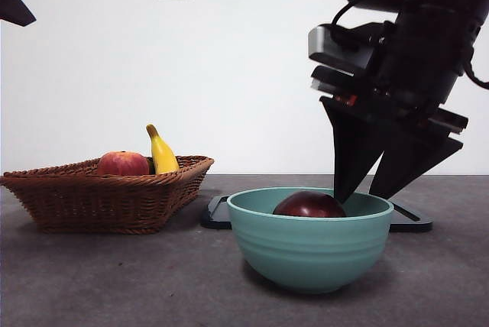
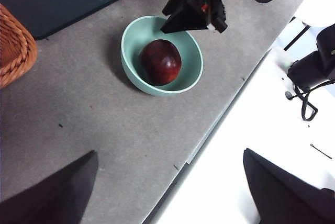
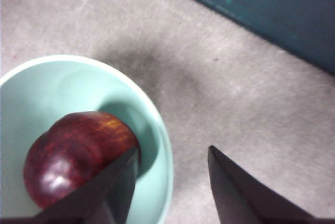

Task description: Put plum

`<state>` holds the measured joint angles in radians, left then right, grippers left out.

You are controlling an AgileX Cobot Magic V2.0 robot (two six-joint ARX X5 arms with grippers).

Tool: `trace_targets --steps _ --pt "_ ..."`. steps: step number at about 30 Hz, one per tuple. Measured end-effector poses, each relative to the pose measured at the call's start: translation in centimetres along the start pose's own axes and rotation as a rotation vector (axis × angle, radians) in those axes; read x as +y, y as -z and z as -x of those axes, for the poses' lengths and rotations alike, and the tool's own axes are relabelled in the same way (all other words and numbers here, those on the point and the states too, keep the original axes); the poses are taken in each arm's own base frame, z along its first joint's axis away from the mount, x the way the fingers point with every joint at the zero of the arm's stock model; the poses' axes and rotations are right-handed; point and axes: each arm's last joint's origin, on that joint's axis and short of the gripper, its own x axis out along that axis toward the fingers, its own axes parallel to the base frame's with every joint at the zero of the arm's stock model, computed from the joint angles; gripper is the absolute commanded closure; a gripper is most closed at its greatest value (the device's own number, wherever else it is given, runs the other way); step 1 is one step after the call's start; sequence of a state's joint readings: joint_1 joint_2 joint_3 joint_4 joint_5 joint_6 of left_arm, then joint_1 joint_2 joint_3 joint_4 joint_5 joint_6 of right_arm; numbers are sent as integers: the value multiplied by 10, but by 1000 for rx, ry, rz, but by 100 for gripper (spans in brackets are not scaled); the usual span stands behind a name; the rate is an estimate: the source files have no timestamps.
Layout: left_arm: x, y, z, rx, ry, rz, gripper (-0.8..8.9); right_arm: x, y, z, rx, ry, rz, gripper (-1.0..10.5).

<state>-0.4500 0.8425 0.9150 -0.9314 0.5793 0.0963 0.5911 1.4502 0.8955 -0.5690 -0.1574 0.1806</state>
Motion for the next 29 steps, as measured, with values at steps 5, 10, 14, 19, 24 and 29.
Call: trace_targets --steps 5,10,14,19,24,29 --pt "0 0 0 0 0 -3 380 1 0 -6 16 0 3 861" --pt "0 0 0 0 0 -10 380 1 0 -7 16 -2 5 934" --pt "0 0 0 0 0 -10 380 2 0 -7 17 -4 6 934" --pt "0 0 0 0 0 -10 380 2 0 -7 19 -12 5 934" --pt "0 0 0 -1 0 -11 380 3 -2 -2 12 -27 6 935" --pt "0 0 0 0 0 -10 380 2 -19 13 -44 -27 -11 935"
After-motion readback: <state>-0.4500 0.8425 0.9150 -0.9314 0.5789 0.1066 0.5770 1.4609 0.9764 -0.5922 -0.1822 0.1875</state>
